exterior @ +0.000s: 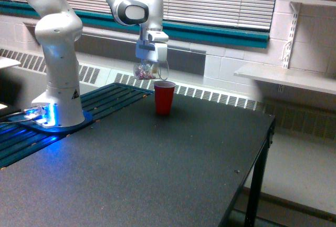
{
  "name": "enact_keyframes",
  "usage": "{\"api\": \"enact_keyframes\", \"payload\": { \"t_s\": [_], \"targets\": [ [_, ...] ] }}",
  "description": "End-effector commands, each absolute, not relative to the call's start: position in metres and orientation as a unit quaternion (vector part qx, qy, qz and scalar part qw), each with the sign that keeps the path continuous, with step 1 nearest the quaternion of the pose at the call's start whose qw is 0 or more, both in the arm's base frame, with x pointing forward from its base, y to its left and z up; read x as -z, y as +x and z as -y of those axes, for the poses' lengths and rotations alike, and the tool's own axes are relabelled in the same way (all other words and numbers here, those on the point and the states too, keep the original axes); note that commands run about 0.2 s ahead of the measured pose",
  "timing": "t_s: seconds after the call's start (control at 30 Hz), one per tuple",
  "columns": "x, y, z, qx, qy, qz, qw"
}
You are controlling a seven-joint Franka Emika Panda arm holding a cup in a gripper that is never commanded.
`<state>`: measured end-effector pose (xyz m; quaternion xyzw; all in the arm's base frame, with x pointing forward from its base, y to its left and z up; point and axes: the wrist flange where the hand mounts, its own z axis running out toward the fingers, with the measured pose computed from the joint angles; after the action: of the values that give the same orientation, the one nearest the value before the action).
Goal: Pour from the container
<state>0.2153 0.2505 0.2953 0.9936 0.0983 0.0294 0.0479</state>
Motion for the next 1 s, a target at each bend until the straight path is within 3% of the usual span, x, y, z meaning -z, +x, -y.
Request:
{"api": "enact_keyframes", "payload": {
  "t_s": [0.03,1.0],
  "targets": [
    [-0.2977,0.2164,-0.2516,-0.022,0.991,-0.116,0.059],
    [-0.2980,0.2228,-0.2599,-0.003,0.986,-0.137,0.090]
  ]
}}
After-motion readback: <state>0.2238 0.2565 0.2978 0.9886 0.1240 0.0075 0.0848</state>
